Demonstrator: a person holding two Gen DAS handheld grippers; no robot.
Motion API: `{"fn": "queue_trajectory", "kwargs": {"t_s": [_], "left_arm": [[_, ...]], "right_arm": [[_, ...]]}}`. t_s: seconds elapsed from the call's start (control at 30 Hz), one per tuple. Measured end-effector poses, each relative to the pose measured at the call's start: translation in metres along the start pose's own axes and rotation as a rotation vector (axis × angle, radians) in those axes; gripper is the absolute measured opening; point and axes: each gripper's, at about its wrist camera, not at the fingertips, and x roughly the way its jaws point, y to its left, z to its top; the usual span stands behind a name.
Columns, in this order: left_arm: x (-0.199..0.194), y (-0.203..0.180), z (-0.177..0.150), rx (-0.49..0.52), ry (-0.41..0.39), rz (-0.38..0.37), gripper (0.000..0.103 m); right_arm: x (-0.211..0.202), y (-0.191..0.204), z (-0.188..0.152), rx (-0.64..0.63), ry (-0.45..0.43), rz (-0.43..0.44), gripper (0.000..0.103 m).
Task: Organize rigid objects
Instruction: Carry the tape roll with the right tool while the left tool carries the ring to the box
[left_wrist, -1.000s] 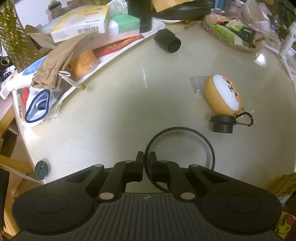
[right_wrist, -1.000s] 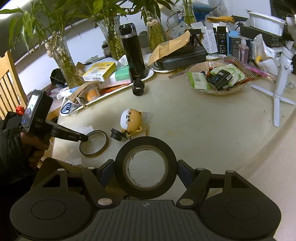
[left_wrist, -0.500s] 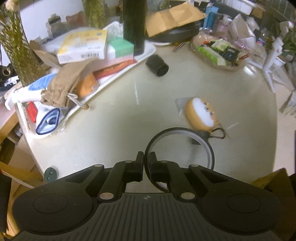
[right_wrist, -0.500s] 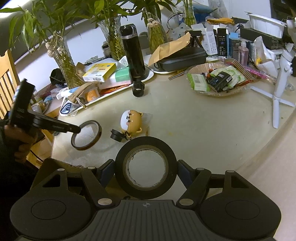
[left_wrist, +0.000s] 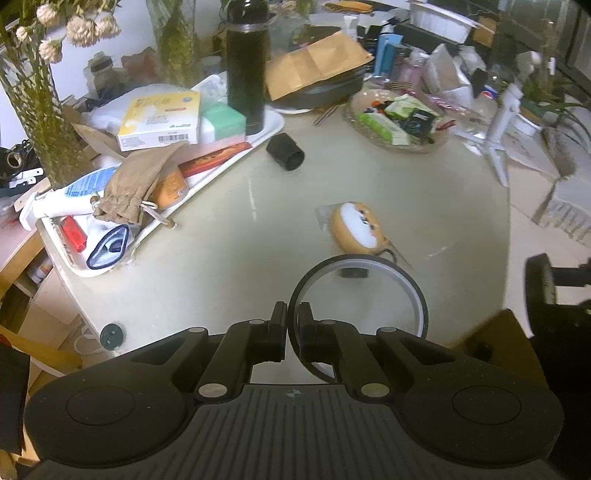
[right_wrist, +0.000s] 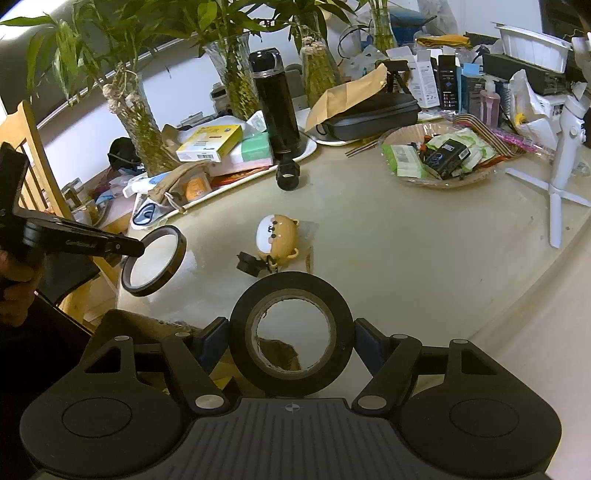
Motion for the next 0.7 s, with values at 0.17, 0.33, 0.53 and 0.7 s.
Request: {"fn": "queue_trajectory", "kwargs": {"t_s": [0.17, 0.33, 0.53, 0.7], "left_arm": [[-0.014, -0.006, -0.01, 0.01, 0.003, -0.025, 0.007], [-0.025, -0.011, -0.022, 0.027, 0.019, -0.04, 0.007], [-0.034, -0.016, -0.038, 0.042, 0.047, -0.052, 0.007], [-0.034, -0.02, -0.051, 0.05, 0.09, -0.06, 0.007]], "right_arm": [[-0.004, 0.007, -0.005, -0.005, 0.004, 0.012, 0.075], [-0.007, 0.011, -0.008, -0.006, 0.003, 0.017, 0.075], [-0.013, 0.014, -0.01, -0.006, -0.002, 0.024, 0.075], [-0.018, 0.017, -0.011, -0.009, -0.008, 0.029, 0.075]]}}
